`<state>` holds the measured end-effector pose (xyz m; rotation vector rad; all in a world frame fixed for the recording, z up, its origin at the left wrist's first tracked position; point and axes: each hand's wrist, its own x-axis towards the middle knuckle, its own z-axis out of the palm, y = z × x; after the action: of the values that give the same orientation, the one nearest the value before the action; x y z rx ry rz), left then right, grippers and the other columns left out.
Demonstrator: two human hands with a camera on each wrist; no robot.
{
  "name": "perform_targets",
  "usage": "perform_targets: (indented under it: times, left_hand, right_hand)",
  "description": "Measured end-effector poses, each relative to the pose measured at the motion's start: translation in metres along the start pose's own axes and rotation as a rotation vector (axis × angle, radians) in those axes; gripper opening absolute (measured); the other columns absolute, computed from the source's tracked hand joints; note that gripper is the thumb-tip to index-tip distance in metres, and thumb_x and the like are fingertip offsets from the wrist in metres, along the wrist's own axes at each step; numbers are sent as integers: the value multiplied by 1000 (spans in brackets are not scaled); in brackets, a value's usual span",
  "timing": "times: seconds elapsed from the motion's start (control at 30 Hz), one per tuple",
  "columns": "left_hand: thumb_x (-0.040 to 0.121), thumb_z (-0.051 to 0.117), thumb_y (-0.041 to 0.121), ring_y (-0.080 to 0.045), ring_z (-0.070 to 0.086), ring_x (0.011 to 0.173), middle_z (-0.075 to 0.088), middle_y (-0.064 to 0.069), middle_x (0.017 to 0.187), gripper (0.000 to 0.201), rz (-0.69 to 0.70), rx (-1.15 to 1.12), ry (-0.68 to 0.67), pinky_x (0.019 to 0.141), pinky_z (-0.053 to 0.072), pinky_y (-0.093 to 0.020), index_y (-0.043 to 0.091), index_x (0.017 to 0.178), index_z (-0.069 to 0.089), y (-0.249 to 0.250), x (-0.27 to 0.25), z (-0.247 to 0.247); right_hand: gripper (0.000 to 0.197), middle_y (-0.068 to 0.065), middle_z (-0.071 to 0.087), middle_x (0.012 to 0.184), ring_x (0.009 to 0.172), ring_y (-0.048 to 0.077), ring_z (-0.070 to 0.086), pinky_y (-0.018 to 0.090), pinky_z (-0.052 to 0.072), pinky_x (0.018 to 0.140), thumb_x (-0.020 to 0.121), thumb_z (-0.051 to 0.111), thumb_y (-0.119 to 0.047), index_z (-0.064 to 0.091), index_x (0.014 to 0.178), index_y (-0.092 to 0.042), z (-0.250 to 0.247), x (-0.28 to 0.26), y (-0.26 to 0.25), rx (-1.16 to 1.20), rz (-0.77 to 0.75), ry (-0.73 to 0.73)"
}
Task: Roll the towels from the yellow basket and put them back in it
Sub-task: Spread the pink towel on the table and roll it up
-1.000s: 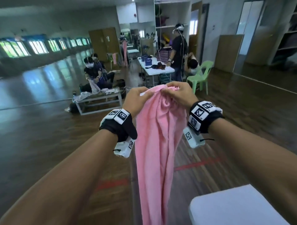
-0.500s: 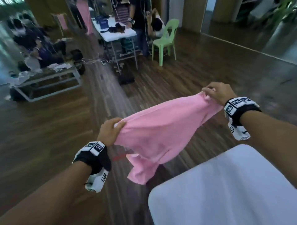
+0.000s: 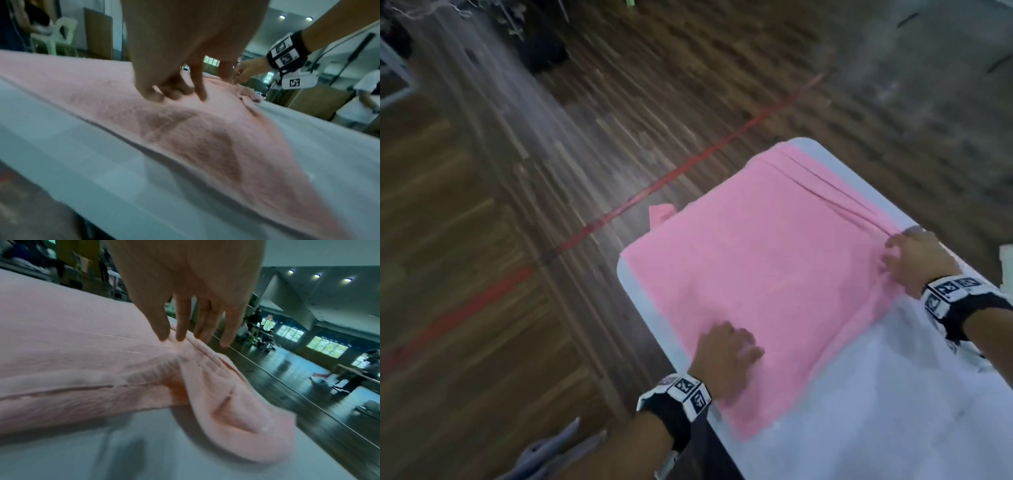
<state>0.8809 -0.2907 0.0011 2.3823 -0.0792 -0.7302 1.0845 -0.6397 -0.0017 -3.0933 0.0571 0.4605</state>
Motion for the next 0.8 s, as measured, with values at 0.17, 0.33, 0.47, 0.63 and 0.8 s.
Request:
perform_targets:
  times: [0.17, 0.33, 0.47, 0.63, 0.8]
  left_hand:
    - [65, 62, 76, -38, -17, 143, -23, -9, 157, 112, -117, 391, -19, 111, -3, -63, 46, 147, -8, -23, 24, 4]
    - [60, 54, 86, -41, -34, 135, -44, -12, 144, 123, -160, 468, -45, 107, -5, -70, 46, 138, -33, -11, 31, 35]
    - [60, 54, 86, -43, -34, 133, -44, -14, 144, 126, -152, 448, -58, 105, -7, -73, 42, 139, -33, 38, 12, 96]
    - [61, 54, 86, -46, -32, 133, -43, -16, 144, 128, -135, 462, -98, 106, -6, -71, 38, 139, -35, 126, -35, 201]
    - [65, 54, 83, -47, -38, 129, -47, -17, 142, 128, -148, 466, -162, 103, -11, -72, 34, 136, -40, 207, -87, 306]
  right_hand:
    - [88, -2, 0, 162, 148, 30, 5, 58, 12, 114, 76, 40, -83, 14, 150, -43, 33, -35, -51, 99, -204, -188]
    - [98, -7, -26, 157, 147, 32, -15, 69, 1, 109, 72, 43, -86, -10, 147, -51, 58, -57, -36, 91, -131, -308]
    - [100, -9, -26, 157, 147, 29, -15, 68, -1, 109, 73, 46, -84, -10, 147, -50, 68, -100, 25, 130, -96, -333]
    - [103, -10, -28, 155, 147, 27, -16, 67, -1, 110, 71, 45, -84, -15, 147, -49, 90, -190, 126, 130, -83, -363]
    - [105, -16, -30, 153, 147, 22, -16, 67, 3, 111, 71, 50, -82, -18, 144, -52, 110, -279, 221, 172, -53, -404]
